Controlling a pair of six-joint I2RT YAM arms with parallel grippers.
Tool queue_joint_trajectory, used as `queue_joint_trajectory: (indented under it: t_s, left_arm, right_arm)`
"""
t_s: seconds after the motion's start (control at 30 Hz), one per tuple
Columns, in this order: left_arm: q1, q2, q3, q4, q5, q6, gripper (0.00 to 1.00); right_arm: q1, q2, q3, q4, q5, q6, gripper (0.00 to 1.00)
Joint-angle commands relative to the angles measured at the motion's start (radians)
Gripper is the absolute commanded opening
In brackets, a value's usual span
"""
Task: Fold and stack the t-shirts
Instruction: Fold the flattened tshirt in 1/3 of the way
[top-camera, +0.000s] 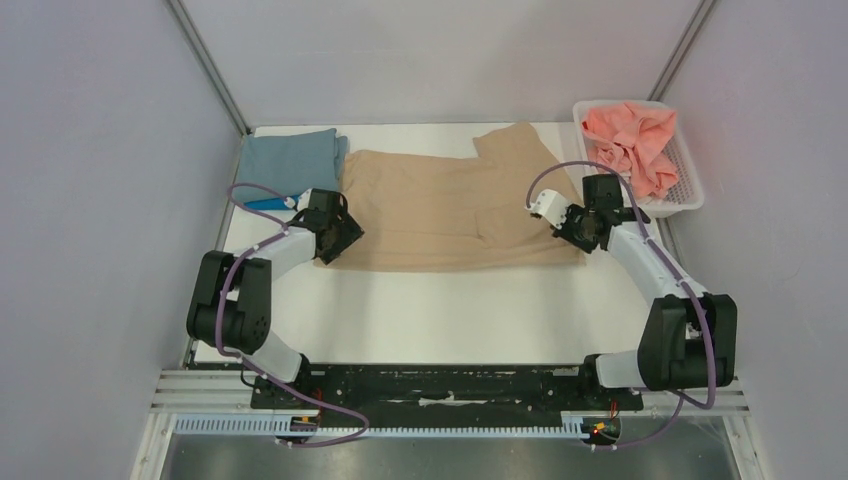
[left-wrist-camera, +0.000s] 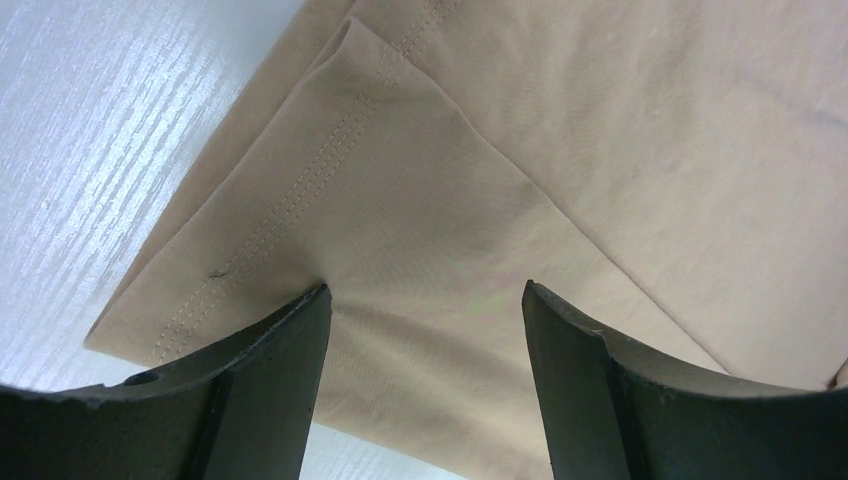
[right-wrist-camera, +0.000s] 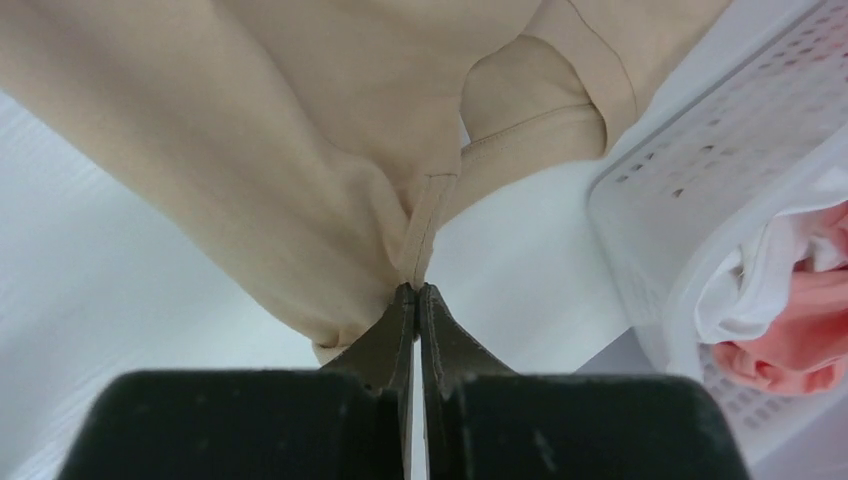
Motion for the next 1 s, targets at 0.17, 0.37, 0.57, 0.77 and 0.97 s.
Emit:
queue_joint_trajectory:
  t_s: [0.17, 0.37, 0.57, 0.77, 0.97]
  left_arm:
    - [0.019, 0.05, -0.013, -0.139, -0.109, 0.049, 0.78]
    - [0.019, 0.076, 0.01, -0.152, -0.115, 0.05, 0.75]
    - [0.019, 0.055, -0.007, -0.132, -0.098, 0.052, 0.76]
    - [0.019, 0.039, -0.023, -0.113, -0.078, 0.052, 0.76]
    - [0.019, 0.034, -0.029, -0.097, -0.037, 0.052, 0.76]
  right_arm:
    - [-0.089, 0.143, 0.184, -0.279, -0.109, -0.41, 0.0]
    - [-0.143, 0.264, 0.18, -0.228, 0.014, -0.33, 0.03]
    - [-0.137, 0.205, 0.131, -0.131, -0.117, -0.332, 0.42]
    - [-0.115, -0.108, -0.052, 0.353, -0.075, 0.027, 0.82]
    - [-0.018, -0.422, -0.326, 0.632, 0.15, 0.697, 0.87]
